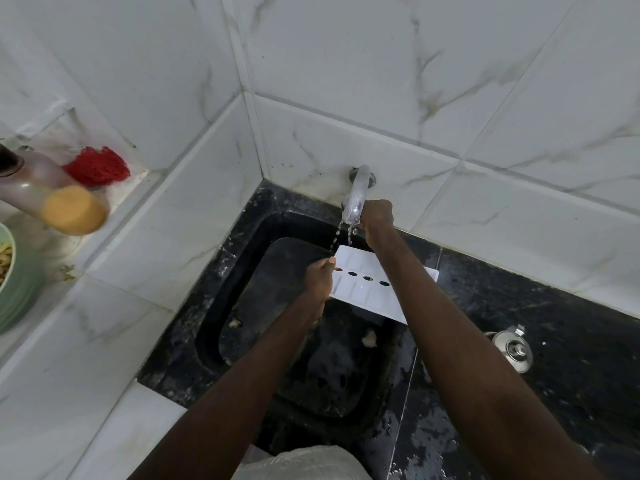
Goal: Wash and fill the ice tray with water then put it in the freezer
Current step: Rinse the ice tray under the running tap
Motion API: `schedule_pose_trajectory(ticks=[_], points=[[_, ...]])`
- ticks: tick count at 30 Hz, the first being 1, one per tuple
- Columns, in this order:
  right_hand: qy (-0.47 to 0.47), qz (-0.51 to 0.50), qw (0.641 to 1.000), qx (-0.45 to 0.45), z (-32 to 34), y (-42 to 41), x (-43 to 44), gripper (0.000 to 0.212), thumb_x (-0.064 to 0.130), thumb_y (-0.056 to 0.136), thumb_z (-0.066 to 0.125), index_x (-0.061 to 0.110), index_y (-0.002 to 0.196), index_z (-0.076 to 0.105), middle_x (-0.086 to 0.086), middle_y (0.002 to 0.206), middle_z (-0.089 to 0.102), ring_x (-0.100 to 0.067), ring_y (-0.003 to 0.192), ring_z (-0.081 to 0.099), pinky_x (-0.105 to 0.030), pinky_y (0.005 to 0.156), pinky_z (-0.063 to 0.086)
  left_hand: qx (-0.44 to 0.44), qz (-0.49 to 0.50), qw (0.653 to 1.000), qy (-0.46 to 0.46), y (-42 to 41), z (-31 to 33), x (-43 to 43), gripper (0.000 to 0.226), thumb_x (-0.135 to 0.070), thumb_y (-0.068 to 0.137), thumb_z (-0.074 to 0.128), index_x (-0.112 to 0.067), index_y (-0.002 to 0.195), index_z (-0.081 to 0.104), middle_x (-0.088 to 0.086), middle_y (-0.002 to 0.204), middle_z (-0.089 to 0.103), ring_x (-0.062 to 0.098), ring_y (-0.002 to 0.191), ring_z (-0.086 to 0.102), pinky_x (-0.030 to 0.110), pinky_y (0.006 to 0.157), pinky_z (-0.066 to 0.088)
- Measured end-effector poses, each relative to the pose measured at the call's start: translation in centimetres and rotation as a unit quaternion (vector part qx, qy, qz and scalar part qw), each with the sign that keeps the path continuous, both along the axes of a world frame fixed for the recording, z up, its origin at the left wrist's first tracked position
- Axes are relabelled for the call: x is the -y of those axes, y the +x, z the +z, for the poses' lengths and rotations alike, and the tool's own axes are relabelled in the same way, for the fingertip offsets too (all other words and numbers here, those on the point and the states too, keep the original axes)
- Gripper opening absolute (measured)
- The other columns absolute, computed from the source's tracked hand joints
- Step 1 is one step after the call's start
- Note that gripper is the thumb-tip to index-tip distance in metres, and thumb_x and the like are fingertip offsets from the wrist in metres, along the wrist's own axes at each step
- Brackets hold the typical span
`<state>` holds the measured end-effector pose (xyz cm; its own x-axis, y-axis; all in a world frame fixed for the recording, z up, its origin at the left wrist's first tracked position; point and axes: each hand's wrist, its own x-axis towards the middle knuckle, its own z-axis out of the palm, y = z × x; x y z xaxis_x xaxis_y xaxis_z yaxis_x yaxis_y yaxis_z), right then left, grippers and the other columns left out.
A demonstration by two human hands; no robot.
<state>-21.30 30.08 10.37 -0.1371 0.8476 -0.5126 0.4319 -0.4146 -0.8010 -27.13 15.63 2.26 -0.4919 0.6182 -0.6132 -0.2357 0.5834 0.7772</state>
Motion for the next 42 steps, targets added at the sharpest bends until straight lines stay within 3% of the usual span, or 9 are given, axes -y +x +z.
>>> schedule_pose_trajectory(ticks=[7, 14, 17, 20, 24, 31, 34, 37, 42], points=[[-0.007, -0.050, 0.998, 0.042, 0.1, -0.4, -0.1, 0.033, 0.004, 0.097, 0.060, 0.009, 0.066, 0.051, 0.000, 0.061, 0.051, -0.007, 0.048, 0.043, -0.011, 0.031, 0.030, -0.001, 0.006, 1.000, -0.001, -0.4, -0.3, -0.2, 0.038, -0.029, 0.108, 0.049, -0.004, 0.132, 0.064, 0.013, 0.129, 0.067, 0.023, 0.105, 0.062, 0.035, 0.092, 0.050], [0.012, -0.071, 0.997, -0.016, -1.3, 0.4, 0.3, 0.029, 0.025, 0.093, 0.065, 0.010, 0.069, 0.068, -0.007, 0.073, 0.073, -0.019, 0.067, 0.071, -0.025, 0.063, 0.058, 0.007, 0.013, 1.000, 0.010, -0.4, -0.3, -0.2, 0.036, -0.028, 0.108, 0.050, -0.003, 0.128, 0.066, 0.011, 0.118, 0.069, 0.017, 0.093, 0.059, 0.029, 0.077, 0.047], [0.091, 0.012, 0.995, 0.040, -2.1, 1.7, 1.3, 0.037, 0.035, 0.093, 0.058, 0.004, 0.078, 0.072, -0.013, 0.081, 0.076, -0.023, 0.073, 0.070, -0.036, 0.074, 0.056, 0.006, 0.015, 1.000, -0.001, -0.7, -0.2, -0.1, 0.036, -0.027, 0.108, 0.048, -0.001, 0.124, 0.067, 0.009, 0.111, 0.065, 0.012, 0.084, 0.058, 0.025, 0.067, 0.045], [0.210, 0.160, 0.953, 0.149, -3.3, 3.3, 2.5, 0.023, 0.016, 0.094, 0.055, 0.005, 0.095, 0.075, -0.011, 0.093, 0.076, -0.023, 0.081, 0.066, -0.038, 0.080, 0.053, -0.015, 0.024, 1.000, 0.000, -1.0, -0.4, -0.1, 0.037, -0.021, 0.109, 0.048, 0.006, 0.124, 0.066, 0.019, 0.122, 0.067, 0.017, 0.093, 0.057, 0.024, 0.066, 0.043], [0.278, 0.314, 0.883, 0.211, -5.3, 5.1, 5.1, 0.035, 0.002, 0.090, 0.051, 0.012, 0.112, 0.077, -0.008, 0.117, 0.075, -0.027, 0.107, 0.067, -0.036, 0.094, 0.053, -0.012, 0.030, 0.999, -0.009, -1.0, -0.7, 0.7, 0.035, -0.015, 0.108, 0.049, 0.009, 0.129, 0.063, 0.024, 0.129, 0.066, 0.020, 0.101, 0.055, 0.024, 0.081, 0.039], [0.285, 0.342, 0.850, 0.282, -7.8, 8.2, 8.8, 0.028, 0.007, 0.090, 0.054, 0.014, 0.104, 0.077, -0.010, 0.109, 0.073, -0.033, 0.098, 0.067, -0.041, 0.081, 0.057, 0.112, 0.013, 0.987, -0.112, 0.4, -3.5, 3.3, 0.038, -0.028, 0.105, 0.057, 0.000, 0.131, 0.063, 0.020, 0.128, 0.066, 0.033, 0.099, 0.064, 0.030, 0.053, 0.045], [0.294, 0.344, 0.841, 0.297, -7.9, 8.8, 9.6, 0.026, 0.007, 0.087, 0.054, 0.015, 0.095, 0.077, -0.010, 0.102, 0.073, -0.035, 0.092, 0.069, -0.040, 0.074, 0.058, 0.165, 0.019, 0.978, -0.126, 0.5, -3.8, 3.7, 0.034, -0.028, 0.104, 0.059, -0.002, 0.126, 0.064, 0.016, 0.120, 0.066, 0.028, 0.094, 0.063, 0.032, 0.057, 0.049], [0.278, 0.351, 0.850, 0.278, -7.9, 8.8, 9.6, 0.029, 0.017, 0.084, 0.054, 0.017, 0.099, 0.079, -0.005, 0.107, 0.075, -0.030, 0.095, 0.069, -0.039, 0.080, 0.058, 0.174, 0.023, 0.978, -0.117, 0.4, -3.8, 3.6, 0.031, -0.028, 0.104, 0.059, -0.002, 0.119, 0.064, 0.012, 0.102, 0.066, 0.023, 0.081, 0.063, 0.030, 0.058, 0.049], [0.330, 0.477, 0.776, 0.248, -8.9, 7.8, 9.2, 0.044, 0.040, 0.093, 0.032, 0.021, 0.087, 0.071, 0.002, 0.097, 0.072, -0.027, 0.101, 0.064, -0.045, 0.095, 0.049, 0.142, 0.038, 0.988, -0.041, 0.5, -3.1, 2.9, 0.024, -0.026, 0.106, 0.055, -0.007, 0.117, 0.066, 0.012, 0.099, 0.068, 0.020, 0.074, 0.062, 0.026, 0.056, 0.049]])
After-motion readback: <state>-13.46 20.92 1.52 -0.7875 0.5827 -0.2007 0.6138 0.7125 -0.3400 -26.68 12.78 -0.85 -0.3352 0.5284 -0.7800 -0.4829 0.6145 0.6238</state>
